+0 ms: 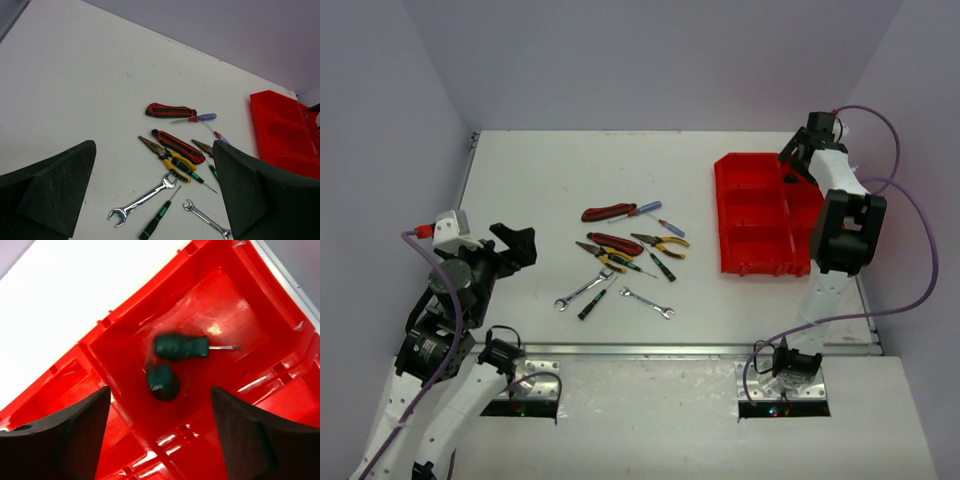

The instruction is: Sort the tools into containers

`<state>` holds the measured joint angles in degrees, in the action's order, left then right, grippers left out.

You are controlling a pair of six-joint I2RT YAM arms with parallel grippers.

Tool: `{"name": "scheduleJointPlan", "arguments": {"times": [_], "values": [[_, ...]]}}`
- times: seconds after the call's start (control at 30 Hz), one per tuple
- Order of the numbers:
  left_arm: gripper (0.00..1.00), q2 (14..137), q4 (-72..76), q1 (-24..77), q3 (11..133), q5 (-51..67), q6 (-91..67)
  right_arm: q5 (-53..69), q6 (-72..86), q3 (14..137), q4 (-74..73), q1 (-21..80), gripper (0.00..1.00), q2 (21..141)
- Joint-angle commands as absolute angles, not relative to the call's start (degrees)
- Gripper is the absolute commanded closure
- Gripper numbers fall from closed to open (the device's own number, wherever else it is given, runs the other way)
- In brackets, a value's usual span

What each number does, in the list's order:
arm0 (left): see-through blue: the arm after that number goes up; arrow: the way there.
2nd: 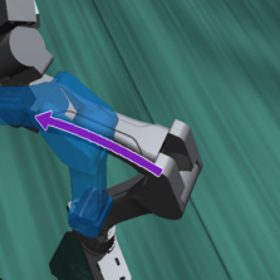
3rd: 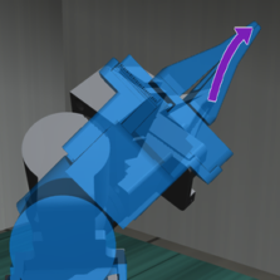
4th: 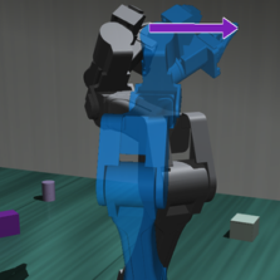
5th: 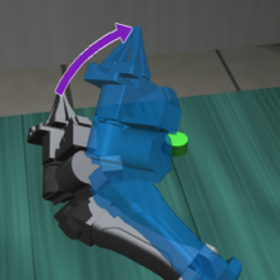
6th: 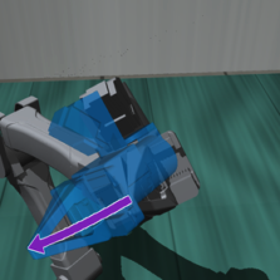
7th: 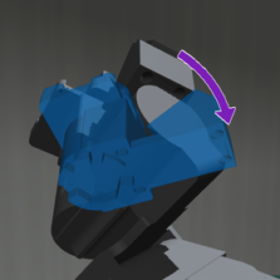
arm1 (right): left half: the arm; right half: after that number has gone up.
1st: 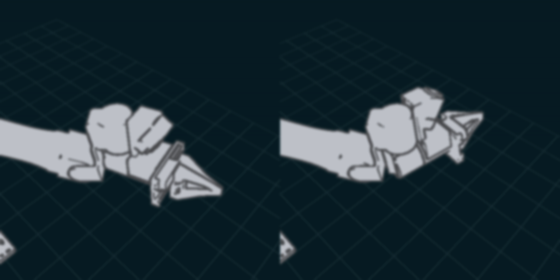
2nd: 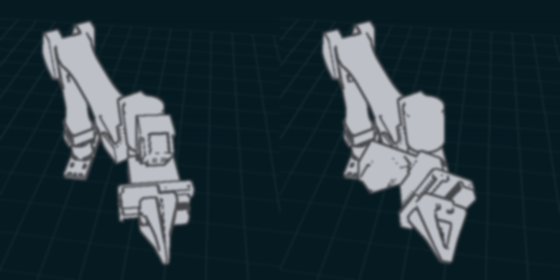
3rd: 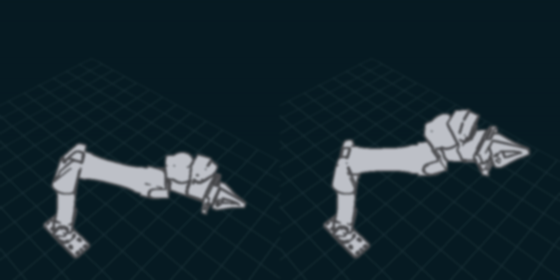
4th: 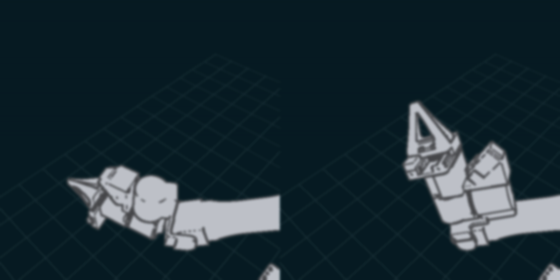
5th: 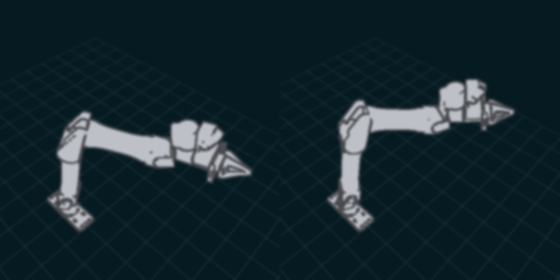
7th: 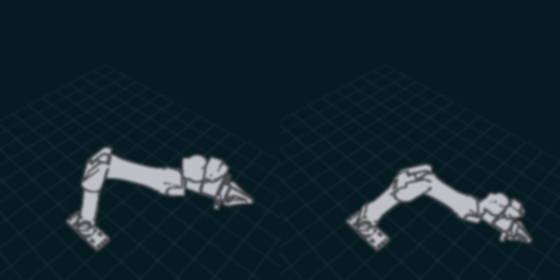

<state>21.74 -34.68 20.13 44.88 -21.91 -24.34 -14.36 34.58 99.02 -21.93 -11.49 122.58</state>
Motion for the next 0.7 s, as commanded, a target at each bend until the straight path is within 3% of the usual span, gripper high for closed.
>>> {"name": "scheduleJointPlan", "arguments": {"times": [0.0,0.07,0.1,0.23,0.4,0.53,0.67], "values": [[0.00,21.9,-32.4,20.7,44.6,-22.2,-24.4,-11.2,35.1,100.5,-18.9,-11.2,0.16,117.2],[0.00,21.9,-32.4,20.7,44.6,-22.3,-24.4,-9.8,35.9,98.1,-18.3,-10.6,0.03,113.7],[0.00,21.9,-32.4,20.7,44.6,-22.4,-24.5,-9.1,36.2,96.6,-17.2,-9.6,0.01,111.5],[0.00,22.2,-32.3,20.7,44.6,-22.7,-24.5,-12.9,34.5,87.0,-13.1,-1.7,0.01,100.7],[0.00,24.8,-32.6,20.7,44.7,-22.6,-24.5,-10.5,27.6,78.0,-14.0,15.6,0.01,89.1],[0.00,25.8,-32.7,20.7,44.7,-22.8,-24.5,-5.7,22.8,70.4,-13.1,24.2,0.01,85.5],[0.00,26.1,-32.8,20.7,44.7,-22.8,-24.5,-6.4,16.9,71.7,-18.7,30.4,0.01,90.3]]}}
